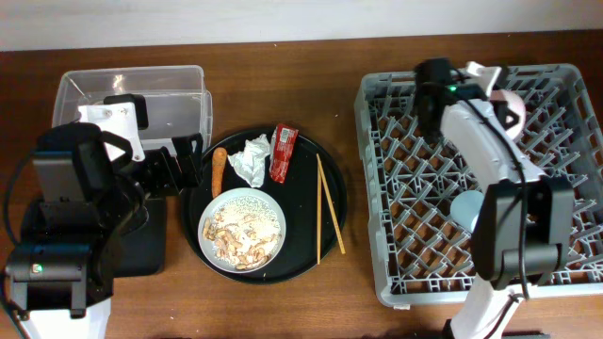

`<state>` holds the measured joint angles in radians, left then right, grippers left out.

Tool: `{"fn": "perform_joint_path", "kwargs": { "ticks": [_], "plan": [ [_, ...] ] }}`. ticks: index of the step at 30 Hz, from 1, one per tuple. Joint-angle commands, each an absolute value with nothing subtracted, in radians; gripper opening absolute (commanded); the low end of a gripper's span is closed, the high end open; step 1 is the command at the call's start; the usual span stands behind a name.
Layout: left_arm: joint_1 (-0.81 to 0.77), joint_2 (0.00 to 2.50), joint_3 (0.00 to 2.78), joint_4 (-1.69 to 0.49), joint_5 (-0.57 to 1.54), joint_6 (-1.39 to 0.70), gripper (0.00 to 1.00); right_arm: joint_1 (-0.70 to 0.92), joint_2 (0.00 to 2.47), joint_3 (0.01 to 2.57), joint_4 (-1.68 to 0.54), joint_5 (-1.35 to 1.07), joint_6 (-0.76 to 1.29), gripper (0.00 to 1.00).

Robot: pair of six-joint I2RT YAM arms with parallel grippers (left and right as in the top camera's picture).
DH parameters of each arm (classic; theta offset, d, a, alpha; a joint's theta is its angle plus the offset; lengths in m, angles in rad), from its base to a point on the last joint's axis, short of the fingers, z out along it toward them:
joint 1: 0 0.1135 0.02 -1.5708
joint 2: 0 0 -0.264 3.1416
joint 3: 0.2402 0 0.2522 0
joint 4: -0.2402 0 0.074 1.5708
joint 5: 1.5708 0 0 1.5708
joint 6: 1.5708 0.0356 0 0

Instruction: Sort waste into correct bins and load items into the dishwasher rack

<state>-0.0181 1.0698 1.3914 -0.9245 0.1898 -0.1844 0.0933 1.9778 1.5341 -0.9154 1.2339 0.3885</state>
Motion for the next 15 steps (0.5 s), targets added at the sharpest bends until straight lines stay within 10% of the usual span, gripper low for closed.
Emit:
{"fn": "perform_joint_path", "kwargs": {
  "ticks": [1, 7, 11, 15],
  "plan": [
    [-0.012, 1.066, 1.394, -0.922, 0.182, -0.194, 0.99, 0.155, 2.005, 1.527, -0.937, 1.208, 0.39, 0.04],
    [-0.012, 1.066, 1.394, -0.922, 0.182, -0.194, 0.99, 0.196, 2.005, 1.527, -0.978, 1.219, 0.389, 0.04],
    [-0.012, 1.066, 1.394, -0.922, 0.182, -0.194, 0.99, 0.224, 1.998, 1.53, -1.042, 1.212, 0.405, 0.59],
    [-0.012, 1.066, 1.394, -0.922, 0.182, -0.194, 0.99, 0.253, 1.947, 1.56, -1.095, 1.097, 0.405, 0.69]
  ]
}}
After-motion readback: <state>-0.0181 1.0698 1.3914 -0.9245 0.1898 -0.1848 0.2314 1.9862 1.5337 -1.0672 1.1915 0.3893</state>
